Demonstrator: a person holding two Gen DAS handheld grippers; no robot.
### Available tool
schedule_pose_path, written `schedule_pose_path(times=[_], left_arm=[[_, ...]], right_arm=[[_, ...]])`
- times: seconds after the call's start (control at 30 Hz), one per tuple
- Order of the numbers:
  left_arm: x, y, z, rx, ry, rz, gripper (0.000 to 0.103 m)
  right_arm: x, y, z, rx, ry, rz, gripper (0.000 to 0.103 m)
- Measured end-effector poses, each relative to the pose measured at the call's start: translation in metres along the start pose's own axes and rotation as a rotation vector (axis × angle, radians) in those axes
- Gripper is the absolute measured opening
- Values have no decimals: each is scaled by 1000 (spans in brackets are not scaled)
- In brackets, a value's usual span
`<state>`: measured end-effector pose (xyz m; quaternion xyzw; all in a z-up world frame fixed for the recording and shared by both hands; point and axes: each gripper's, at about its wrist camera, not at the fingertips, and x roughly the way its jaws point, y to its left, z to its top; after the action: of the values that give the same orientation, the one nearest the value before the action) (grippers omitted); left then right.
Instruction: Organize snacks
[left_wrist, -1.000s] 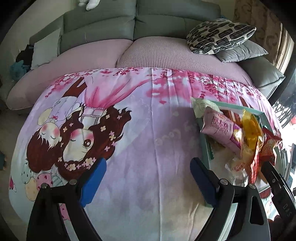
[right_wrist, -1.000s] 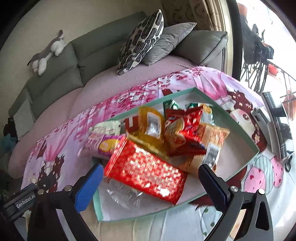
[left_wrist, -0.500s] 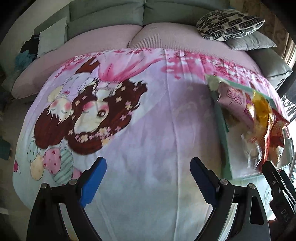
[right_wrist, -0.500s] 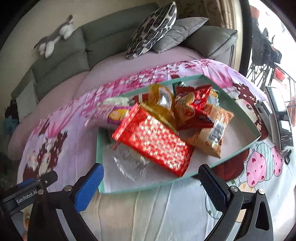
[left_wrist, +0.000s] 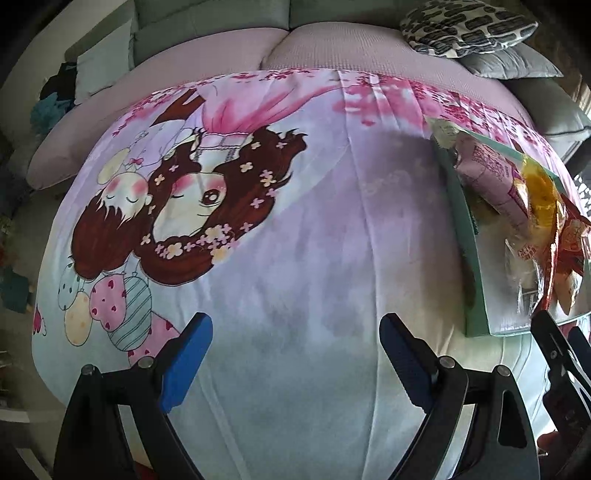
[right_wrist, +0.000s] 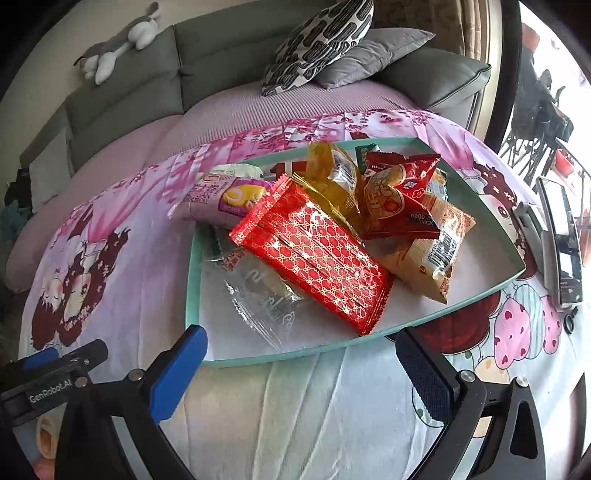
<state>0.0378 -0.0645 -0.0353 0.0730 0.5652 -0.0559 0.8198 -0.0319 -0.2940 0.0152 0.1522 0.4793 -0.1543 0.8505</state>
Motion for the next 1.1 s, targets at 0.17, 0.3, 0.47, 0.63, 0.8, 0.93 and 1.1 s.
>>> schedule_pose_path(times=[0.17,0.3,0.47,0.63,0.8,0.93,1.1], left_arm=[[0,-10,-1,44,3,-19,92],[1,-14,-1,64,12,-17,92],[1,-14,0,58,14,-21,92],[1,-13,0,53,12,-21,92],[2,-13,0,53,15,-17,92],[3,-13,0,51,17,-14,92],[4,-13,0,50,19,-13,92]], right_arm=[[5,-2,0,-4,18,-12,103],[6,-2,1,-12,18,-18,103],[6,-2,1,-20,20,-21,103],[7,-3,1,-20,21,-21,103],[6,-7,1,-10,22,-18,103],[8,-8,1,-10,30,-19,103],[7,-8,1,-4,28,-18,103]])
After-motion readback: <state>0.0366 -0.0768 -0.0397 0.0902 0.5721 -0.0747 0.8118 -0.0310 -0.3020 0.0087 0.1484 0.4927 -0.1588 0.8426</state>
